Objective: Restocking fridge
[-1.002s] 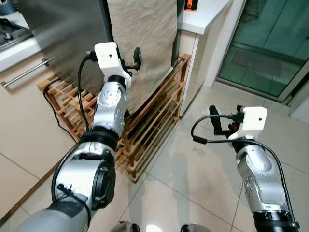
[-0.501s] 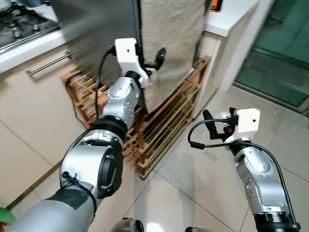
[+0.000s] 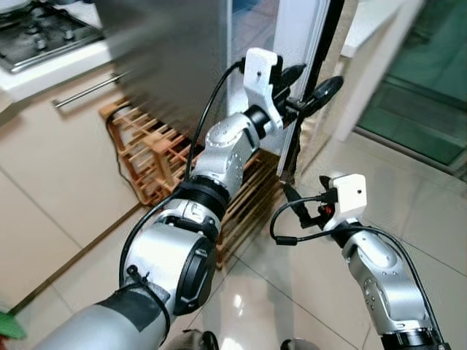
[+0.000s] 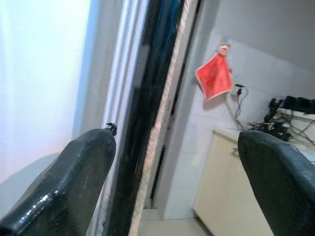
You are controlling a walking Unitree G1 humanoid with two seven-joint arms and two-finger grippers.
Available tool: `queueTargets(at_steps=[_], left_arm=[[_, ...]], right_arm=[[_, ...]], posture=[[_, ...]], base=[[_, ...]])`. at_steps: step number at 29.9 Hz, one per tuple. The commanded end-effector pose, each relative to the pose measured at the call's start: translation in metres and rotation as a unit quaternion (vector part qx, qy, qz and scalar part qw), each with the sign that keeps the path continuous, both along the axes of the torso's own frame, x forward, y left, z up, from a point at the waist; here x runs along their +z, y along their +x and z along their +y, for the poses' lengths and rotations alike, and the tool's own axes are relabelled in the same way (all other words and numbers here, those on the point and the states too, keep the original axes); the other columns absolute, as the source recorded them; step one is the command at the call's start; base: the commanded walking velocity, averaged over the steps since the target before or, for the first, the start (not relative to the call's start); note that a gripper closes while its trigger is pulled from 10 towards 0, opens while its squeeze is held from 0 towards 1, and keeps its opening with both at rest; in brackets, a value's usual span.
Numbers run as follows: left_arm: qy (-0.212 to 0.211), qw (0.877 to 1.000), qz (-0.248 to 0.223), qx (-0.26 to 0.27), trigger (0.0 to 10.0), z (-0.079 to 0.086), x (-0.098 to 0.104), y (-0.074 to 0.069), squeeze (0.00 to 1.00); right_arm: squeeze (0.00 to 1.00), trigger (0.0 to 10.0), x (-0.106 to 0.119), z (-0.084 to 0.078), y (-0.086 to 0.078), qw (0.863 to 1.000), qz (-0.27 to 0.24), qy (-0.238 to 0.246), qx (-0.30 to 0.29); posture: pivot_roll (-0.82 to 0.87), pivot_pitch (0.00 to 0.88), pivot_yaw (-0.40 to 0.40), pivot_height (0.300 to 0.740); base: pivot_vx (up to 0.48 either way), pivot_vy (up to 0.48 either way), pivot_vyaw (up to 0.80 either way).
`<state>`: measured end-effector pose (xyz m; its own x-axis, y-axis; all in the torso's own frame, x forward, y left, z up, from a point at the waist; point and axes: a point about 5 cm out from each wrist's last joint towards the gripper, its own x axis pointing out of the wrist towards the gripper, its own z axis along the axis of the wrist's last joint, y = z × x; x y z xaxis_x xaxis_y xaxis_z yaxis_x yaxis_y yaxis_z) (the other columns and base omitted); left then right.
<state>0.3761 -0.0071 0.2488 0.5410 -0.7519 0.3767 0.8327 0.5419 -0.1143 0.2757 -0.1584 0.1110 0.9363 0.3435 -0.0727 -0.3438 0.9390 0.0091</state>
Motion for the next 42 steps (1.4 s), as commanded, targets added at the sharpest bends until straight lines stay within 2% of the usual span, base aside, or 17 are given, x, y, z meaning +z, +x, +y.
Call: queueTargets(at_steps=[1, 4, 6, 7, 8, 9, 10, 13, 14, 15, 16, 17, 18, 23, 29, 40, 42], left_arm=[[-0.044, 0.997, 0.011, -0.067, 10.0, -0.053, 0.005, -0.028, 0.0], [-0.033, 0.999, 0.006, -0.017, 10.0, -0.023, -0.005, -0.018, 0.0], [-0.028, 0.997, 0.022, 0.067, 10.0, 0.023, -0.022, -0.007, 0.0], [-0.028, 0.997, 0.022, 0.067, 10.0, 0.023, -0.022, -0.007, 0.0], [-0.023, 0.988, 0.03, 0.152, 10.0, 0.068, -0.034, -0.003, 0.0], [-0.026, 0.979, 0.041, 0.197, 10.0, 0.09, -0.04, -0.002, 0.0], [-0.026, 0.979, 0.041, 0.197, 10.0, 0.09, -0.04, -0.002, 0.0], [-0.031, 0.934, 0.066, 0.35, 10.0, 0.154, -0.056, -0.007, 0.0], [-0.031, 0.934, 0.066, 0.35, 10.0, 0.154, -0.056, -0.007, 0.0], [-0.003, 0.896, 0.079, 0.438, 10.0, 0.185, -0.074, -0.02, 0.0], [-0.003, 0.896, 0.079, 0.438, 10.0, 0.185, -0.074, -0.02, 0.0], [0.015, 0.87, 0.096, 0.483, 10.0, 0.199, -0.087, -0.032, 0.0], [0.022, 0.864, 0.099, 0.493, 10.0, 0.201, -0.09, -0.035, 0.0], [0.033, 0.851, 0.124, 0.509, 10.0, 0.201, -0.104, -0.05, 0.0], [0.048, 0.847, 0.112, 0.517, 10.0, 0.199, -0.098, -0.058, 0.0], [0.092, 0.823, 0.125, 0.546, 10.0, 0.23, -0.094, -0.072, 0.0], [0.106, 0.826, 0.13, 0.538, 10.0, 0.235, -0.095, -0.075, 0.0]], right_arm=[[0.0, 10.0, 0.002, -0.004, -0.001, 1.0, 0.0, -0.007, -0.01], [0.0, 10.0, 0.002, -0.008, 0.001, 1.0, -0.004, -0.003, -0.028], [0.0, 10.0, 0.004, -0.015, 0.007, 0.998, -0.01, 0.006, -0.061], [0.0, 10.0, 0.004, -0.015, 0.007, 0.998, -0.01, 0.006, -0.061], [0.0, 10.0, 0.006, -0.02, 0.012, 0.996, -0.014, 0.017, -0.086], [0.0, 10.0, 0.007, -0.021, 0.015, 0.996, -0.014, 0.02, -0.09], [0.0, 10.0, 0.007, -0.021, 0.015, 0.996, -0.014, 0.02, -0.09], [0.0, 10.0, 0.01, -0.014, 0.023, 0.997, -0.019, 0.026, -0.077], [0.0, 10.0, 0.01, -0.014, 0.023, 0.997, -0.019, 0.026, -0.077], [0.0, 10.0, 0.014, -0.008, 0.032, 0.997, -0.025, 0.026, -0.062], [0.0, 10.0, 0.014, -0.008, 0.032, 0.997, -0.025, 0.026, -0.062], [0.0, 10.0, 0.019, -0.005, 0.039, 0.998, -0.031, 0.027, -0.053], [0.0, 10.0, 0.02, -0.004, 0.041, 0.998, -0.033, 0.027, -0.05], [0.0, 10.0, 0.026, 0.018, 0.047, 0.999, -0.033, 0.034, 0.018], [0.0, 10.0, 0.03, 0.039, 0.052, 0.996, -0.031, 0.04, 0.074], [0.0, 10.0, 0.04, 0.0, 0.084, 0.998, -0.063, 0.009, -0.026], [0.0, 10.0, 0.04, -0.008, 0.086, 0.997, -0.066, 0.006, -0.045]], posture=[[-0.27, 0.056, 0.023, 0.74], [-0.25, 0.059, 0.025, 0.74], [-0.23, 0.061, 0.023, 0.74], [-0.23, 0.061, 0.023, 0.74], [-0.2, 0.061, 0.021, 0.74], [-0.19, 0.061, 0.019, 0.74], [-0.19, 0.061, 0.019, 0.74], [-0.15, 0.054, 0.007, 0.74], [-0.15, 0.054, 0.007, 0.74], [-0.12, 0.048, -0.005, 0.74], [-0.12, 0.048, -0.005, 0.74], [-0.11, 0.047, -0.007, 0.74], [-0.11, 0.047, -0.008, 0.74], [-0.08, 0.036, -0.019, 0.74], [-0.04, 0.036, -0.027, 0.74], [0.05, 0.144, 0.066, 0.74], [0.06, 0.155, 0.087, 0.74]], base=[[0.0, 0.0, 0.0], [0.0, 0.0, 0.0], [0.0, 0.0, 0.0], [0.0, 0.0, 0.0], [0.0, 0.0, 0.0], [0.0, 0.0, 0.0], [0.0, 0.0, 0.0], [0.0, 0.0, 0.0], [0.0, 0.0, 0.0], [0.0, 0.0, 0.51], [0.0, 0.0, 0.51], [0.0, 0.0, 0.49], [0.0, 0.0, 0.49], [0.0, 0.0, 0.48], [0.0, 0.0, 0.15], [0.0, 0.0, 0.0], [0.0, 0.0, 0.0]])
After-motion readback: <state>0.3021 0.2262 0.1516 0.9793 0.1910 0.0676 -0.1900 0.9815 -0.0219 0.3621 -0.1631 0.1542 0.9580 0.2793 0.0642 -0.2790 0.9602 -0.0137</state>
